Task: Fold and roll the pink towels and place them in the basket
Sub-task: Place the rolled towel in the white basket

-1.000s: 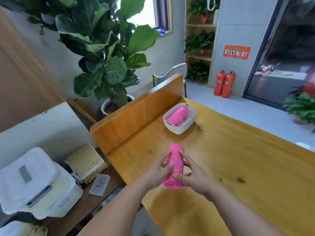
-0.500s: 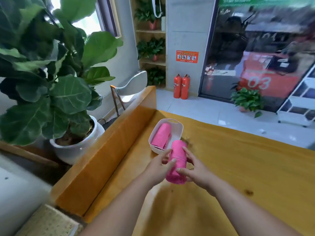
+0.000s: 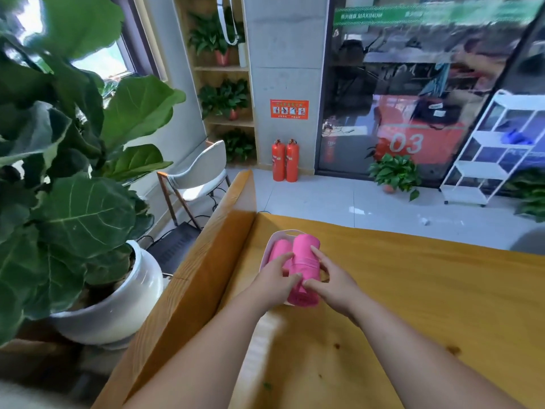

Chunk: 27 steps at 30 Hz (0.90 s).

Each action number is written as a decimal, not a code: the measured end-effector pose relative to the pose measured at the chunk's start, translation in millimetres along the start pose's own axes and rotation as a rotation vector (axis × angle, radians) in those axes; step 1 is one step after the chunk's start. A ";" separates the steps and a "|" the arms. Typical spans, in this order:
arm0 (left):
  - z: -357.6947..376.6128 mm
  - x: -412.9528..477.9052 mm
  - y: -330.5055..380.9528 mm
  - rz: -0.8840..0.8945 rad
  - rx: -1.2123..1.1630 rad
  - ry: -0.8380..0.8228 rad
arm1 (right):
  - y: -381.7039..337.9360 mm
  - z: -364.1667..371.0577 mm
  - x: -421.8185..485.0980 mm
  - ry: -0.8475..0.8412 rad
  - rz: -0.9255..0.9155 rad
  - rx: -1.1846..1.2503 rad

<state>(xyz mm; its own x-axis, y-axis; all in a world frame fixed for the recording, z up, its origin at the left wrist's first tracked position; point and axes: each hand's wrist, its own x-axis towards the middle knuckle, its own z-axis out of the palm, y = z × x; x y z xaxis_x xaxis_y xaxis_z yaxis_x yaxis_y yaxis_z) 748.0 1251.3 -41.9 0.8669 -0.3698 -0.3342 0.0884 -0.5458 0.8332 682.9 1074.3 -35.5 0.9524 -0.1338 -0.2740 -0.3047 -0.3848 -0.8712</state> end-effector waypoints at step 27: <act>-16.9 89.0 -40.5 0.217 0.791 -0.111 | 6.2 31.9 86.5 -0.101 0.111 -1.025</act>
<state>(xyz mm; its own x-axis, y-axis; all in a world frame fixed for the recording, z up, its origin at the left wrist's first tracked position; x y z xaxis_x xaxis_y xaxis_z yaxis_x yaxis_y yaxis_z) 829.9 1253.2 -97.9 0.7678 -0.5775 -0.2776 -0.4826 -0.8062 0.3424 763.7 1089.5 -77.6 0.9002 -0.1570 -0.4062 -0.2092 -0.9740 -0.0873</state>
